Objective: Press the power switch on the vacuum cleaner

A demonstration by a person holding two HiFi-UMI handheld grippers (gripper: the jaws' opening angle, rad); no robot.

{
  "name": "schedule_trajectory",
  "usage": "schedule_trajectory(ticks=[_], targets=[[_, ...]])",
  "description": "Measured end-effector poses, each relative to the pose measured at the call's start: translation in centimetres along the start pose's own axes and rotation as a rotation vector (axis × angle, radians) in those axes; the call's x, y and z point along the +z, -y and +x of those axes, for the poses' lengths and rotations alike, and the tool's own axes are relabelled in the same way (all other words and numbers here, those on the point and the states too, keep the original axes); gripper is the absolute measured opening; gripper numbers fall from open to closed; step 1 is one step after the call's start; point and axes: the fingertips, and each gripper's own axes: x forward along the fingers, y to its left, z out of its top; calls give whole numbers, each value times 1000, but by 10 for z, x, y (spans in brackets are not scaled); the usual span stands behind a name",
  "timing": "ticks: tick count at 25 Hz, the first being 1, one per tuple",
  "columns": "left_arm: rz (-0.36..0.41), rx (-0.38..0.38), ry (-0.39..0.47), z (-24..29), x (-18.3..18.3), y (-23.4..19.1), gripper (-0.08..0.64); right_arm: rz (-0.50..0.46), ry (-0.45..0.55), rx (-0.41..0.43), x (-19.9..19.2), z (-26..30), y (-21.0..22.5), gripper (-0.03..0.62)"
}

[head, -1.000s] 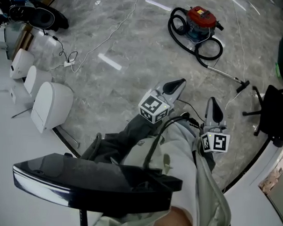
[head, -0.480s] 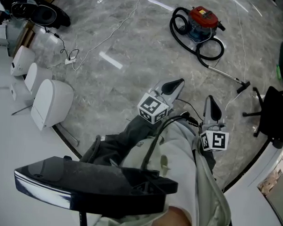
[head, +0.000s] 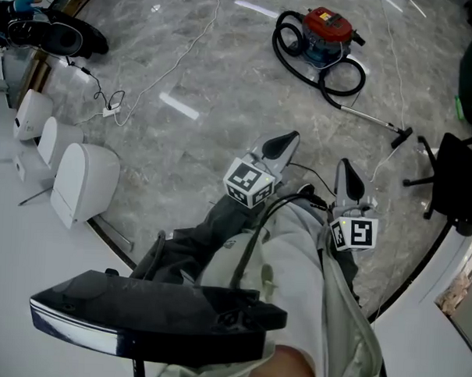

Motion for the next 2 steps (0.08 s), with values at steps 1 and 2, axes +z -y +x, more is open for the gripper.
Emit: schedule_trajectory(ticks=[1, 2], targets=[[0, 1, 0, 0, 0, 0, 4, 0, 2, 1, 0, 0, 0, 2], [1, 1, 1, 0, -1, 0, 3, 0, 3, 1, -1, 0, -1, 2]])
